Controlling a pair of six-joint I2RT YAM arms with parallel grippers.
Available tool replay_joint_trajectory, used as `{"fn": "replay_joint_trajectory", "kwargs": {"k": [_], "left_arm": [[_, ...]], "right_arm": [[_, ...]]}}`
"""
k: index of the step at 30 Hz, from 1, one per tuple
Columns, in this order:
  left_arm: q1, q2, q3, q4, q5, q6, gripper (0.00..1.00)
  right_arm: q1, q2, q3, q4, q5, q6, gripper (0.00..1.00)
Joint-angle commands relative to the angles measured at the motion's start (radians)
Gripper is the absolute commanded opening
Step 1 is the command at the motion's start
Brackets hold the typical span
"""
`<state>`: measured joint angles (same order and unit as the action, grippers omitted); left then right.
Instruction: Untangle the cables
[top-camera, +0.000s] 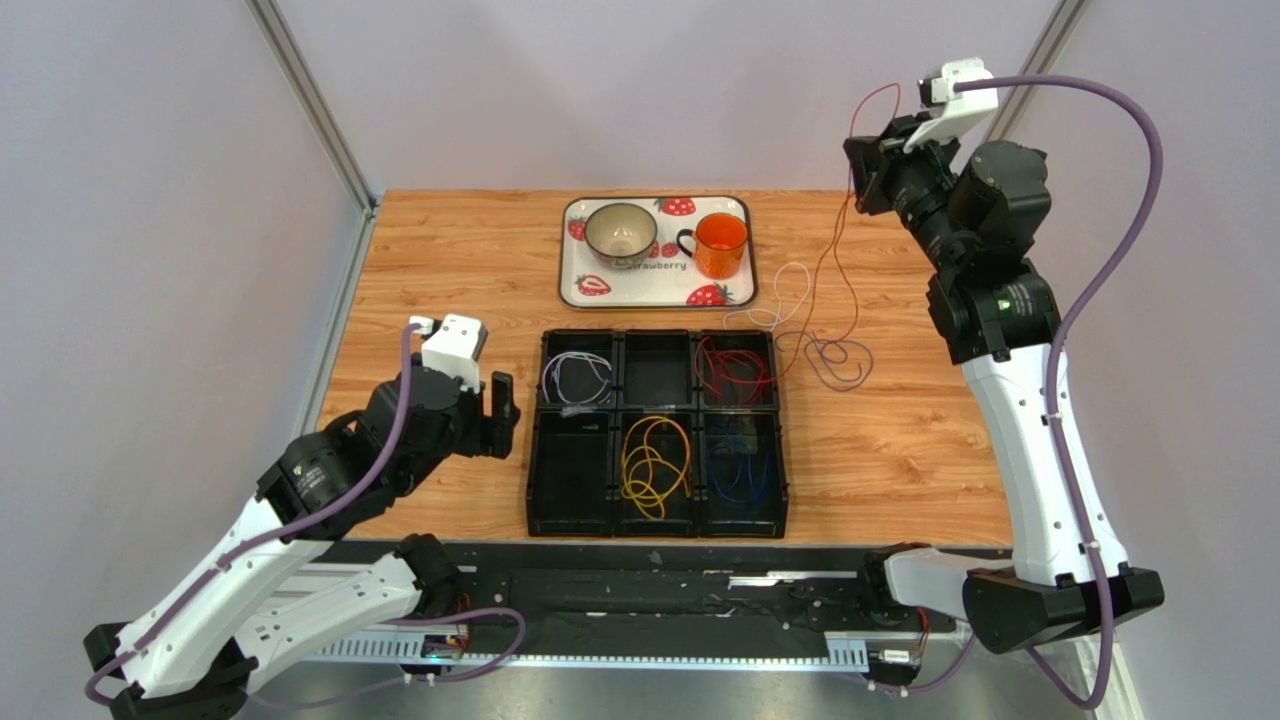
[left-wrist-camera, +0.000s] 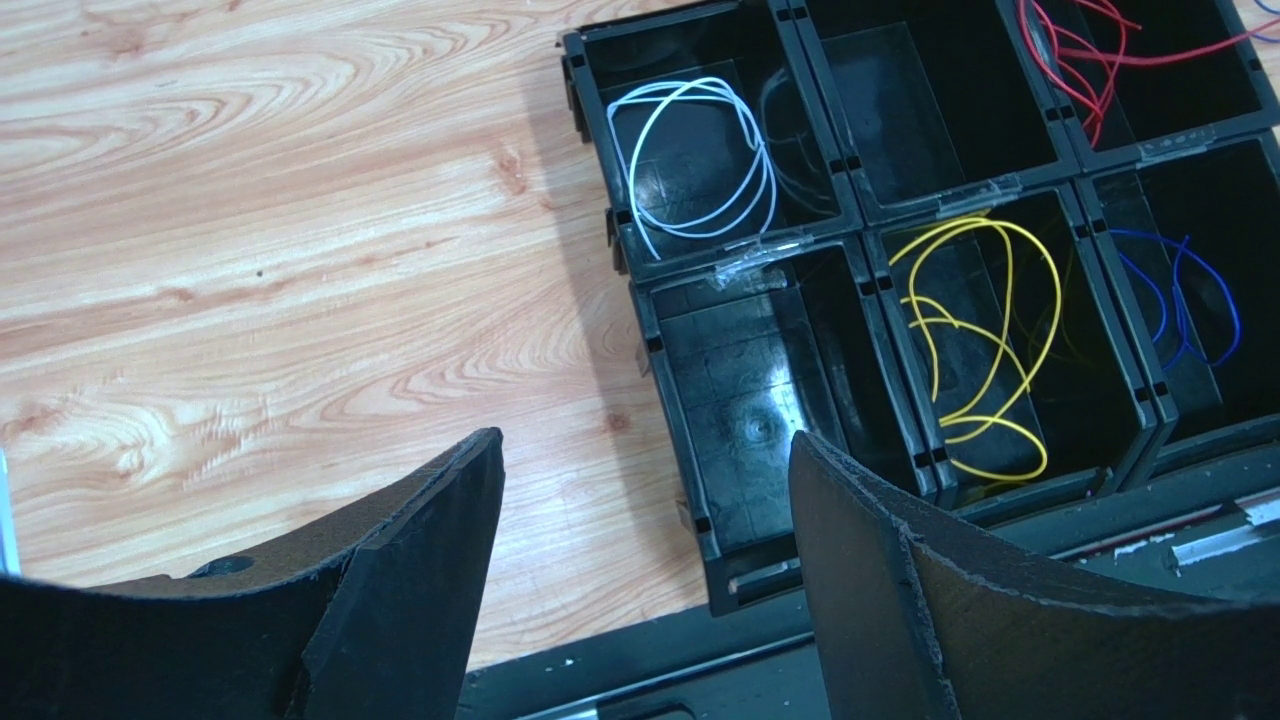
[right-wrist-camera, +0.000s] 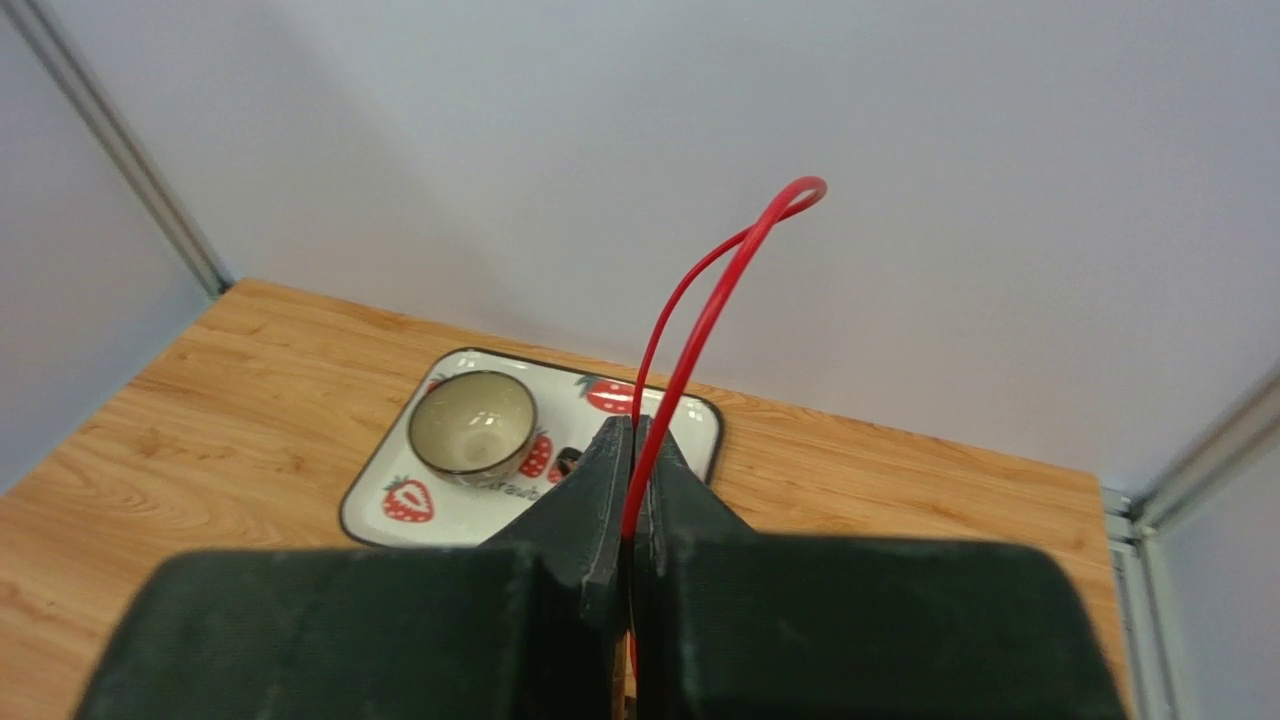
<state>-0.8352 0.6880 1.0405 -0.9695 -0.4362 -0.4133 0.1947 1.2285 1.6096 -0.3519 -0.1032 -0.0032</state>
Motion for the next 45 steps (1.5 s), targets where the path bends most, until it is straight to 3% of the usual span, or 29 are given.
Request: {"fn": "replay_joint_trajectory", "kwargs": {"k": [1, 15, 45], "left_arm": [[0.007, 0.002, 0.004, 0.005, -0.015, 0.001, 0.78], [0.007, -0.007, 0.004, 0.006, -0.012, 0.001, 0.78], [0.007, -0.028, 0.001, 0.009, -0.009, 0.002, 0.78]], "right_arm": [[0.0, -0.011, -0.02, 0.076, -0.154, 0.095, 0.0], [0.084, 0.04, -0.088, 0.186, -0.302, 0.272, 0.0], [0.207, 0.128, -0.295, 0.337, -0.274, 0.462, 0.0]]}}
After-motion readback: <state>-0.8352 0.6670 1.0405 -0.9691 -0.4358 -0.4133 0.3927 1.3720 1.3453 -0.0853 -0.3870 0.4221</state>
